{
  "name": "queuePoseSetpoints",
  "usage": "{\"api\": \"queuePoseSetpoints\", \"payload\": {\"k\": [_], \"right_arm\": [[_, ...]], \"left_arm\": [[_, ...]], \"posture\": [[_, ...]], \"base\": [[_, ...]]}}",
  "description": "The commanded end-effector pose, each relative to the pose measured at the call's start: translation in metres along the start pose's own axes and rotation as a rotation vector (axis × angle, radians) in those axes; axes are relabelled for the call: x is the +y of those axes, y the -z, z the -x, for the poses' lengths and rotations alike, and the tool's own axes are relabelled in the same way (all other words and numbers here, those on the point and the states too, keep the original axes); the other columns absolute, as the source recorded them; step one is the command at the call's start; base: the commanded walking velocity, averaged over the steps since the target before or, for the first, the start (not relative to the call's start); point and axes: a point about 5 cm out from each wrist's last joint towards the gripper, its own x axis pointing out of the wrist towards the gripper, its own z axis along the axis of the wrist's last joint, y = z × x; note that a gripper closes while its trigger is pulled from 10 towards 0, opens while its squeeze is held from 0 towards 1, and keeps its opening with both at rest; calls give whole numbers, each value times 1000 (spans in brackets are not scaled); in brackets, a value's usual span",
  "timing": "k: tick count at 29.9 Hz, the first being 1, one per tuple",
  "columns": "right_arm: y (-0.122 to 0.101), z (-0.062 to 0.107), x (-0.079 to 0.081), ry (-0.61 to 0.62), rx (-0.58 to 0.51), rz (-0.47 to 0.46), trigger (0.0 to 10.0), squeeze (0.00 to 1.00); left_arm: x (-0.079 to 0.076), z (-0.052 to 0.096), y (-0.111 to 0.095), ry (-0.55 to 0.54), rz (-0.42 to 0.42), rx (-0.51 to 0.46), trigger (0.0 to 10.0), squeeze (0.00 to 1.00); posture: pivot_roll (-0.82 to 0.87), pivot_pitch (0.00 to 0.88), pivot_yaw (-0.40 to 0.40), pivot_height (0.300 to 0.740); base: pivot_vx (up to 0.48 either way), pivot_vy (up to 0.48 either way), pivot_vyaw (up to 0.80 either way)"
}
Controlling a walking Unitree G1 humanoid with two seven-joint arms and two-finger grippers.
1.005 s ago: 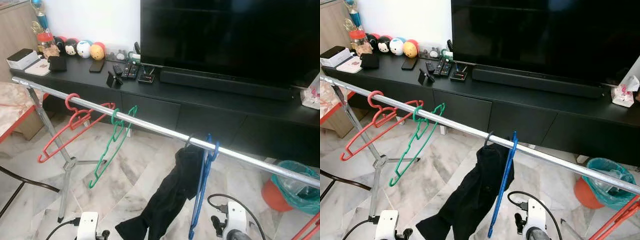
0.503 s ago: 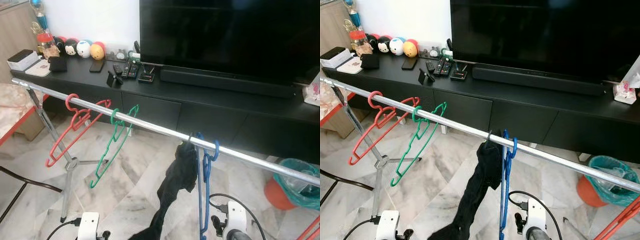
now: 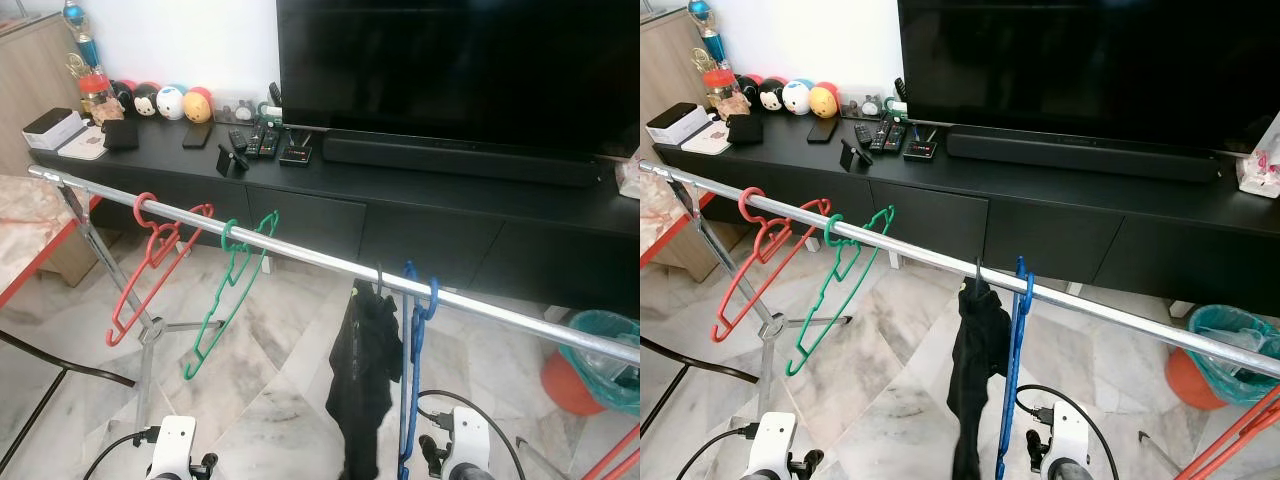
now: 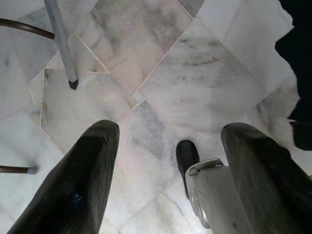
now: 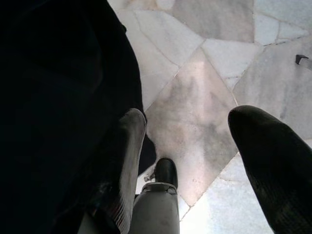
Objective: Hang hanger
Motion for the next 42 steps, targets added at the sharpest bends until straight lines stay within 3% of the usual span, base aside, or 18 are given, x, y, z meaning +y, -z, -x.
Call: {"api": "queuePoseSetpoints", "payload": {"k": [1, 42], "right_arm": [[4, 1, -2, 8, 3, -13, 10000, 0], [-3, 0, 4, -13, -28, 0, 10000, 0]], "left_arm": [[0, 0, 1, 4, -7, 2, 10000, 0], [11, 3, 6, -36, 25, 4, 10000, 0]], "posture": [[-24, 0, 5, 740], [-15, 0, 0, 740]], "base": [[-266, 0, 0], [-265, 0, 0]]}}
